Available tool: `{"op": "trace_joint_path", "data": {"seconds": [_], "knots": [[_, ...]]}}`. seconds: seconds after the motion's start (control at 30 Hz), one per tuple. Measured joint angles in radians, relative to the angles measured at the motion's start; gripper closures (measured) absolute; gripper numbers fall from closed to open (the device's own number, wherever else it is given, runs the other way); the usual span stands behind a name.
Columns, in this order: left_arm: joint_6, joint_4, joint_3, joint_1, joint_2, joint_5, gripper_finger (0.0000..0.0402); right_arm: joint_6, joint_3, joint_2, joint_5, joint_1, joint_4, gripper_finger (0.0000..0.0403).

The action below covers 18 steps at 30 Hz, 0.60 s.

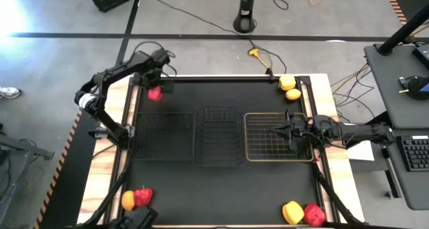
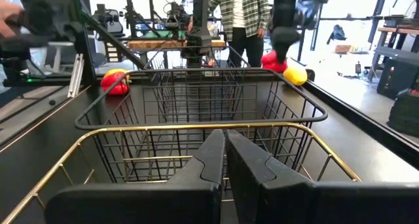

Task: Sort produce into baskets
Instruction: Put the top red bell pepper into the left black wire basket

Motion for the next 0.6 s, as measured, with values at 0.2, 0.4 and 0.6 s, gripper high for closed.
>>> {"op": "trace_joint_path", "data": {"seconds": [0.2,0.4,0.6], "knots": [[-0.059,-0.110,0.138,-0.101,-0.075,0.010,0.0126,0.000,0.000,0.000,0.000,0.000,0.000,0.0392],[-0.183,-0.210,0.252,-0.331,-0.192,0.010,0.0127,0.000,0.000,0.000,0.000,0.000,0.000,0.0392],[-0.471,-0.286,0.258,-0.745,-0.291,-0.036,0.0127,0.000,0.000,0.000,0.000,0.000,0.000,0.0392]]}}
